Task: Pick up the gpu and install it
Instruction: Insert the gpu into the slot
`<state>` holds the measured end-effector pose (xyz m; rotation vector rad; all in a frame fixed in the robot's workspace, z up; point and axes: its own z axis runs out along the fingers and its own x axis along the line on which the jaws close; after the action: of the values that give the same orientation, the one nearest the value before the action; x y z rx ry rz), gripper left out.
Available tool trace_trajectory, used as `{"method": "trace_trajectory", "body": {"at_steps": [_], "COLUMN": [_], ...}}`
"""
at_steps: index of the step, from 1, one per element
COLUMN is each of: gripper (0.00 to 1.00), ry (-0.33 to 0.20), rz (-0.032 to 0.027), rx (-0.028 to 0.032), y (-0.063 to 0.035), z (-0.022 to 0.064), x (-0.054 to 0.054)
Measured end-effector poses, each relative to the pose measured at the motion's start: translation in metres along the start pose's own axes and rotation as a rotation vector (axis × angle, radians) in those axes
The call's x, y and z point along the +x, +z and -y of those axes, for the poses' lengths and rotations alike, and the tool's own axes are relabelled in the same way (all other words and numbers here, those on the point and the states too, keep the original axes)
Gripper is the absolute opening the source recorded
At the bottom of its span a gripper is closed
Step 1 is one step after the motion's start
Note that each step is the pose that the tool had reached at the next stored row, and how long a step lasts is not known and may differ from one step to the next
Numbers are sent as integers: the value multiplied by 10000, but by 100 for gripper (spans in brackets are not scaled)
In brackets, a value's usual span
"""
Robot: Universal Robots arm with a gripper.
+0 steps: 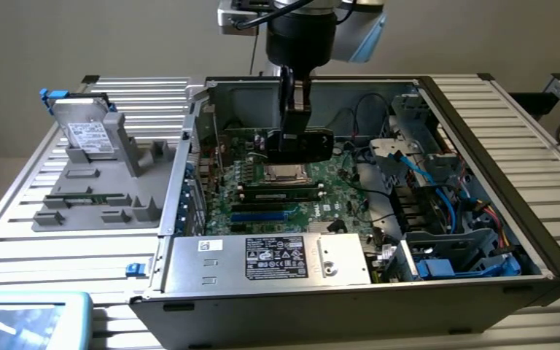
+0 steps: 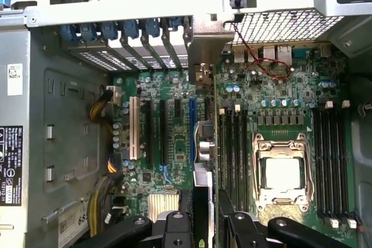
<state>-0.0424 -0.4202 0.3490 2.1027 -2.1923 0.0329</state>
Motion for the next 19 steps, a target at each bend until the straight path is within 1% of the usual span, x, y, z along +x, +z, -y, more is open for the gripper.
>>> {"method": "trace_trajectory", "body": {"at_steps": [8,16,19], "gripper": [28,28,28], "ry": [2,5,4], "rz": [2,1,-8], "rx": [3,10,11], "y": [18,62,85], "z": [1,-3,-7], "x": [-2,-5,-7]}}
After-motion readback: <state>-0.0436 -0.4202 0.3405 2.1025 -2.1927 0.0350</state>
